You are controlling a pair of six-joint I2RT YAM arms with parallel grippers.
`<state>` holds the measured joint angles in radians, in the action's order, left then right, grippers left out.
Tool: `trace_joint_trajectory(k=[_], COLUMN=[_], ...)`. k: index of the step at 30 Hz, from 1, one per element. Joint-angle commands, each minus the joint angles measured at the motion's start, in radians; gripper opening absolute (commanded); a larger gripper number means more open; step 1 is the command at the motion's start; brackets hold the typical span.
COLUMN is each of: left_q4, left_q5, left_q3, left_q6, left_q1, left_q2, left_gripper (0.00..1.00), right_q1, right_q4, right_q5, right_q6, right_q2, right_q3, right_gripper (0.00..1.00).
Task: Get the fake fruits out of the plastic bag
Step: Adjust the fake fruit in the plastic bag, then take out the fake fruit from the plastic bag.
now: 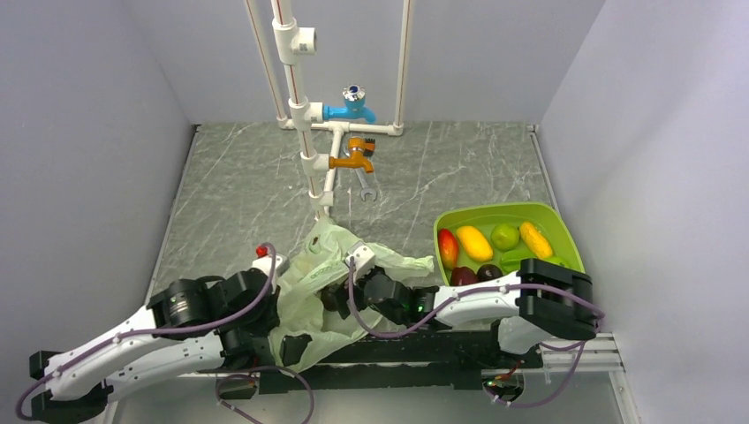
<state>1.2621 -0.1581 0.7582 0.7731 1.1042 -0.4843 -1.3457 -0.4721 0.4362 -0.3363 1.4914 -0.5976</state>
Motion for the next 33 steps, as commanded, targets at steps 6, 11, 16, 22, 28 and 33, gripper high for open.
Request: trace_joint_trajectory(k=[6,11,16,22,28,33], left_q4=[0.122,0.031,0.004,0.0,0.032,0.054], left_q5=[0.076,0.142,0.149,0.144,0.077,0.039], left_q3=[0.077,0.024,-0.002,-0.033,-0.023,-0.002], left_q6=[-0.114,-0.131,-0.122,-0.114,-0.085,-0.07], left_q1=[0.003,0.003,0.003,0.003,0.003,0.003], left_q2=[-0.068,-0.068,-0.087,-0.097,-0.11,-0.09], left_gripper=[0.0,0.0,0.0,0.0,0.0,0.0], right_q1=[0.008,0.006,0.003,0.0,-0.002,-0.011], right_q4=[-0.086,-0.125,-0.164,-0.186,-0.137,-0.044], right_q5=[-0.13,-0.198,-0.248,-0.131,-0.148,-0.116], right_q6=[0.077,0.065,0.048,0.038,0.065,0.058], right_q2=[-0.015,0.08,0.154,0.288,0.264,0.122], right_q3=[0.057,0.022,-0.047,-0.111,-0.112,-0.064], right_gripper=[0.9,0.9,0.89,0.85,0.56,0.29])
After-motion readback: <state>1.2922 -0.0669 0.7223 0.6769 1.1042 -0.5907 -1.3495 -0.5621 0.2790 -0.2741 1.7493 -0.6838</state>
